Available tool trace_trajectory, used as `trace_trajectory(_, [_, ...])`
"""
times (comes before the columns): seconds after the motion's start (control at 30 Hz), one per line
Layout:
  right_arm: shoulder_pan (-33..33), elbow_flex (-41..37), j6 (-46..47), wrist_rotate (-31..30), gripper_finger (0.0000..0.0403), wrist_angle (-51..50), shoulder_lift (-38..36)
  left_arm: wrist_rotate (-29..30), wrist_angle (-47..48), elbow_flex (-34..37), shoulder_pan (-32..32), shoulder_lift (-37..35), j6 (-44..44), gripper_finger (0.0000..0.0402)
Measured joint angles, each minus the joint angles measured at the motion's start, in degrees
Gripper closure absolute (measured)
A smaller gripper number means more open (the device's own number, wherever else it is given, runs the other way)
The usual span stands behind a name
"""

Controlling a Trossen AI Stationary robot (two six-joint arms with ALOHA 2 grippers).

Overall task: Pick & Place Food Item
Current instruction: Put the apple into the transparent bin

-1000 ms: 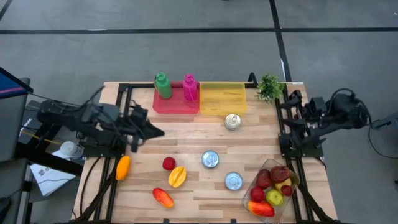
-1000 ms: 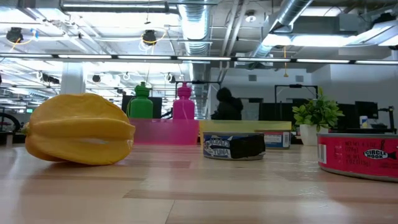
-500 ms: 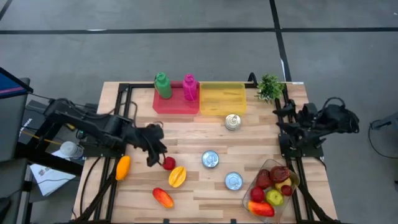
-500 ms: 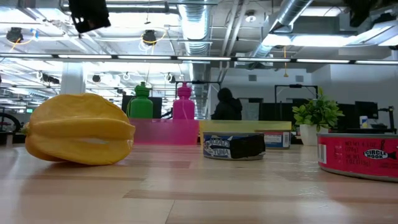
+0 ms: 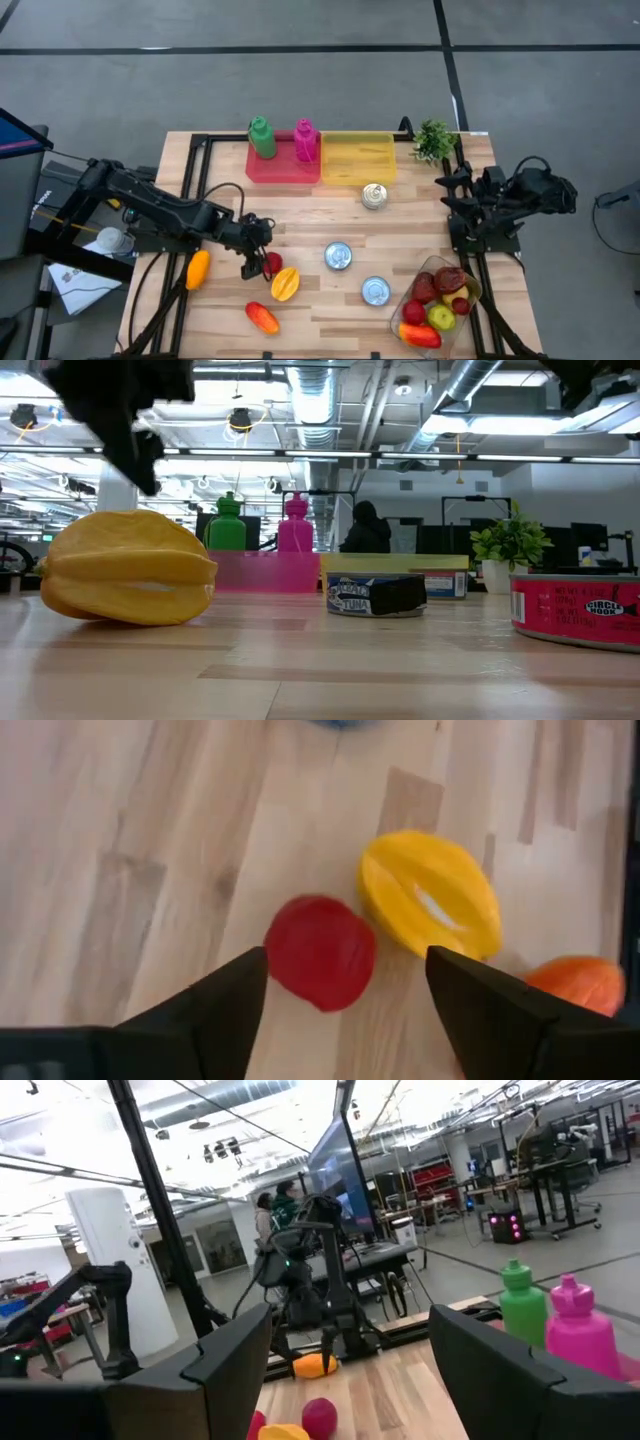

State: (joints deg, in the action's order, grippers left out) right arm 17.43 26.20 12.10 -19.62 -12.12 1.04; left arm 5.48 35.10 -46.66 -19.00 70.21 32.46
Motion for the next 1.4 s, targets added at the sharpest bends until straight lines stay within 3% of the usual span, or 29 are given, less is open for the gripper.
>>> trace_trajectory(0.4, [0.0,0.0,2.9,0.0,0.0138,-1.6,0.0,0.0,-18.7,12.3,-0.5,-0.6,0.9,0.0093])
trace_trajectory(0.63, [0.0,0.0,3.2,-0.2,0.0138,-2.0,0.0,0.9,-23.3,14.1,0.3,-0.7,0.5,0.0082])
trace_trajectory(0.83, [0.0,0.0,3.1,-0.2,0.0138,-2.0,0.0,5.4,-29.3,14.6,1.2,-0.7,-0.8,0.0087])
trace_trajectory(1.17, [0.0,0.0,3.0,-1.5,0.0138,-2.0,0.0,5.5,-30.2,14.6,2.4,-0.7,2.6,0.0096])
trace_trajectory(1.4, [0.0,0.0,3.0,-1.5,0.0138,-2.0,0.0,5.4,-30.5,14.6,3.4,-0.9,5.1,0.0043])
